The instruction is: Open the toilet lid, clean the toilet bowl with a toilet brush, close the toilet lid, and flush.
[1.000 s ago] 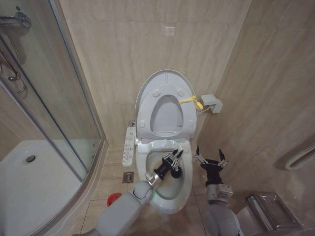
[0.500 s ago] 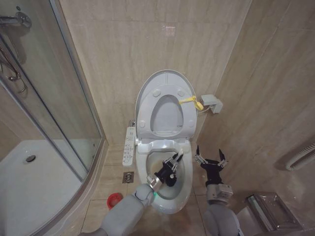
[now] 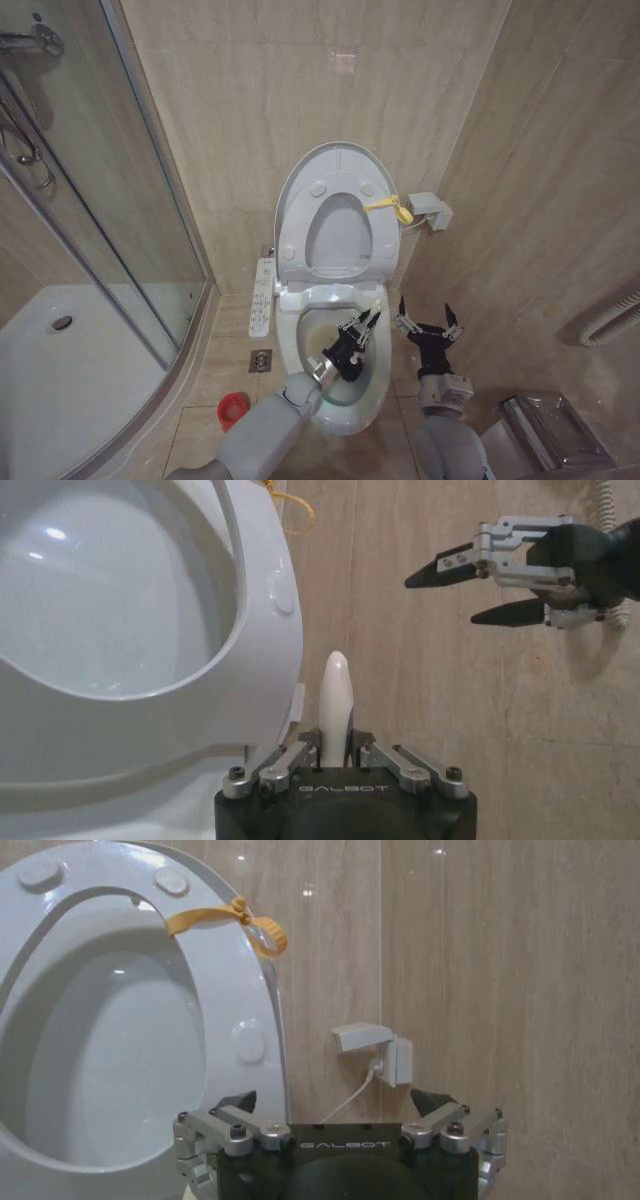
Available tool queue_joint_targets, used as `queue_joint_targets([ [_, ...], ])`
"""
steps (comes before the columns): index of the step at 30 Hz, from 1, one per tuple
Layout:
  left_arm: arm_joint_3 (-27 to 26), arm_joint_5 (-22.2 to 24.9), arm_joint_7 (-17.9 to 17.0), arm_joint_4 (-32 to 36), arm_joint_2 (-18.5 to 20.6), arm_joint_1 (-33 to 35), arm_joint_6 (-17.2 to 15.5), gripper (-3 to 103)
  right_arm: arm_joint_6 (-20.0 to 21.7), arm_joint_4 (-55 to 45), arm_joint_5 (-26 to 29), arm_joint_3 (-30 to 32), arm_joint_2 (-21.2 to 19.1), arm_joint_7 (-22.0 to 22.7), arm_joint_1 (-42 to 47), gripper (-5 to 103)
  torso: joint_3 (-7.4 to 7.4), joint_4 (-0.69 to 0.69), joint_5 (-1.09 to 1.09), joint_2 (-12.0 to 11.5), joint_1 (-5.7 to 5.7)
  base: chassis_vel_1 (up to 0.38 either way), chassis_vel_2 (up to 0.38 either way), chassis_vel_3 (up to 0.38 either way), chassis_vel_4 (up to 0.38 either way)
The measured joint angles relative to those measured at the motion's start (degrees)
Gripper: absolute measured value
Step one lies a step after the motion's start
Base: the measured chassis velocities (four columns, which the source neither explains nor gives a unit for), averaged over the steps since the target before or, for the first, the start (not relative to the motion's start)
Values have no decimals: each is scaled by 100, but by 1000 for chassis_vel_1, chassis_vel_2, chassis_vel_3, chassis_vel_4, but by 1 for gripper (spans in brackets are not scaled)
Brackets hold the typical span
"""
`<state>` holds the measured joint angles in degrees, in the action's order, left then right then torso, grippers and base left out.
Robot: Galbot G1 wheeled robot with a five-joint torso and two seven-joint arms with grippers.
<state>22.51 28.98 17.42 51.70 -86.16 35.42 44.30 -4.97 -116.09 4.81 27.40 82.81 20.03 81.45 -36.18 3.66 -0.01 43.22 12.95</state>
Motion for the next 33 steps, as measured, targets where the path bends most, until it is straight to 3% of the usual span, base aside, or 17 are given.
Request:
queue_joint_targets([
  [26, -132, -13, -135, -217, -135, -354, -21, 19, 0, 0, 0, 0, 0, 0, 0, 100, 0, 1, 0, 0, 0, 0, 0, 0, 0],
  [33, -198, -221, 21, -791, -273, -171, 234, 19, 0, 0, 0, 0, 0, 0, 0, 100, 0, -1, 0, 0, 0, 0, 0, 0, 0],
])
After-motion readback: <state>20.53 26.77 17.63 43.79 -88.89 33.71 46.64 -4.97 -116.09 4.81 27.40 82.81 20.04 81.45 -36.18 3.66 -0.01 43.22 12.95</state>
